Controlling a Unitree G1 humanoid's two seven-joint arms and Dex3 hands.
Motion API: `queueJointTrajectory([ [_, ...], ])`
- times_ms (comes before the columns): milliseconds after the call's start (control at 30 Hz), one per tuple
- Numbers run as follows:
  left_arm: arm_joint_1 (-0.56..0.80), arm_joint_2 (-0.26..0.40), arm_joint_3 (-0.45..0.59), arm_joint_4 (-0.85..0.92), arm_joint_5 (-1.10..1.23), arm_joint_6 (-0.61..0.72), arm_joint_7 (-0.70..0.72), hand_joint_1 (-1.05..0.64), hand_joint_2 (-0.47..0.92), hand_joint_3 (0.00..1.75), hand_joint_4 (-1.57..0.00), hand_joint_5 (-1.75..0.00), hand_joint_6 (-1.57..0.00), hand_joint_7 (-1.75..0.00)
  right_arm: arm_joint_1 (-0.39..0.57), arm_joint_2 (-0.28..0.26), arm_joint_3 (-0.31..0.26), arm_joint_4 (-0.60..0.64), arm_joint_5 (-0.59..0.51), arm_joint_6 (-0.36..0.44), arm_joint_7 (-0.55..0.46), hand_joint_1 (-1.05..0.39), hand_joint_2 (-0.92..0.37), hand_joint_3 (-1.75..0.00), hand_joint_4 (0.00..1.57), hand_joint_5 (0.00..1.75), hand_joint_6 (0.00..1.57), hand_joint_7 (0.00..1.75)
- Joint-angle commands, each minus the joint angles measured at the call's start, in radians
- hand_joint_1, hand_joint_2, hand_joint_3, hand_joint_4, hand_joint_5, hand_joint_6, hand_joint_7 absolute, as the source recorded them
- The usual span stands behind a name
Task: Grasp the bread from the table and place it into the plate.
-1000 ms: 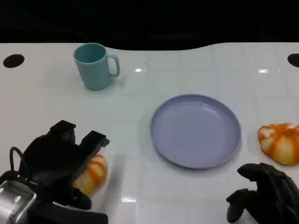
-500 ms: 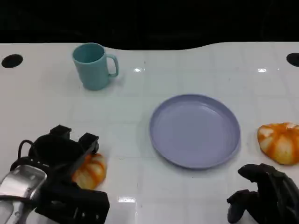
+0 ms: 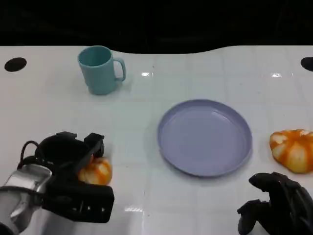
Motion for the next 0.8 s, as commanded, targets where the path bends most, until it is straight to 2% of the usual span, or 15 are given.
queueJointTrajectory([
  [33, 0.004, 0.001, -0.043, 0.113, -0.006, -0.002, 0.048, -0.72, 0.07, 1.68, -1.29, -1.37, -1.23, -0.85, 0.001, -0.01, -0.008, -0.006, 0.006, -0.007, 0.001, -0.6, -0.92, -0.31, 1.57, 0.62, 1.57, 0.24],
  [100, -0.005, -0.003, -0.051, 0.148, -0.014, -0.018, 0.115, -0.71, 0.1, 1.73, -1.3, -1.46, -1.37, -0.95, 0.001, -0.008, -0.008, -0.006, 0.005, -0.011, -0.001, -0.6, -0.92, -0.31, 1.57, 0.62, 1.57, 0.25],
  [167, -0.015, -0.005, -0.06, 0.187, -0.019, -0.041, 0.196, -0.72, 0.17, 1.74, -1.41, -1.6, -1.34, -1.16, 0.002, -0.01, -0.007, -0.008, 0.002, -0.012, -0.002, -0.6, -0.92, -0.32, 1.57, 0.63, 1.57, 0.25],
  [200, -0.021, -0.007, -0.066, 0.206, -0.019, -0.05, 0.229, -0.72, 0.2, 1.74, -1.43, -1.64, -1.33, -1.21, 0.001, -0.011, -0.007, -0.007, 0.001, -0.012, -0.001, -0.6, -0.92, -0.33, 1.57, 0.63, 1.57, 0.26],
  [333, -0.039, -0.012, -0.085, 0.275, -0.028, -0.099, 0.356, -0.76, 0.29, 1.75, -1.53, -1.74, -1.28, -1.38, -0.001, -0.011, -0.008, -0.006, 0.009, -0.004, 0.002, -0.59, -0.92, -0.34, 1.57, 0.62, 1.57, 0.25],
  [433, -0.047, -0.016, -0.091, 0.305, -0.033, -0.123, 0.428, -0.77, 0.31, 1.75, -1.55, -1.74, -1.27, -1.42, -0.003, -0.013, -0.009, -0.006, 0.01, -0.001, 0.0, -0.59, -0.92, -0.33, 1.57, 0.62, 1.57, 0.24],
  [467, -0.048, -0.018, -0.09, 0.308, -0.034, -0.129, 0.467, -0.77, 0.33, 1.75, -1.56, -1.75, -1.16, -1.51, -0.003, -0.013, -0.01, -0.005, 0.01, 0.001, -0.001, -0.59, -0.92, -0.33, 1.57, 0.62, 1.57, 0.24],
  [533, -0.047, -0.022, -0.08, 0.305, -0.044, -0.136, 0.529, -0.77, 0.33, 1.75, -1.57, -1.75, -1.07, -1.57, -0.005, -0.014, -0.012, -0.002, 0.011, 0.0, -0.001, -0.59, -0.92, -0.33, 1.57, 0.62, 1.57, 0.24],
  [567, -0.047, -0.025, -0.071, 0.301, -0.054, -0.138, 0.551, -0.75, 0.24, 1.75, -1.57, -1.75, -0.97, -1.6, -0.006, -0.014, -0.014, 0.0, 0.012, 0.0, 0.0, -0.59, -0.92, -0.33, 1.57, 0.62, 1.57, 0.24],
  [600, -0.047, -0.029, -0.063, 0.299, -0.065, -0.141, 0.577, -0.74, 0.2, 1.75, -1.57, -1.75, -0.95, -1.62, -0.007, -0.014, -0.015, 0.001, 0.012, 0.001, -0.001, -0.59, -0.92, -0.33, 1.57, 0.62, 1.57, 0.24],
  [667, -0.049, -0.036, -0.047, 0.292, -0.091, -0.158, 0.618, -0.73, 0.25, 1.75, -1.57, -1.75, -1.04, -1.71, -0.008, -0.014, -0.018, 0.005, 0.014, -0.001, 0.001, -0.59, -0.92, -0.33, 1.57, 0.63, 1.57, 0.25],
  [700, -0.049, -0.04, -0.034, 0.285, -0.108, -0.17, 0.633, -0.72, 0.36, 1.75, -1.57, -1.75, -1.32, -1.73, -0.01, -0.015, -0.019, 0.009, 0.016, -0.001, 0.007, -0.59, -0.92, -0.33, 1.57, 0.63, 1.57, 0.24],
  [733, -0.049, -0.042, -0.025, 0.279, -0.122, -0.179, 0.641, -0.72, 0.44, 1.75, -1.57, -1.75, -1.44, -1.74, -0.012, -0.017, -0.02, 0.013, 0.017, -0.001, 0.012, -0.58, -0.92, -0.34, 1.57, 0.62, 1.57, 0.23],
  [800, -0.05, -0.046, -0.007, 0.262, -0.146, -0.193, 0.652, -0.73, 0.52, 1.75, -1.57, -1.75, -1.54, -1.74, -0.013, -0.019, -0.021, 0.014, 0.016, 0.0, 0.013, -0.58, -0.92, -0.34, 1.57, 0.61, 1.57, 0.23],
])
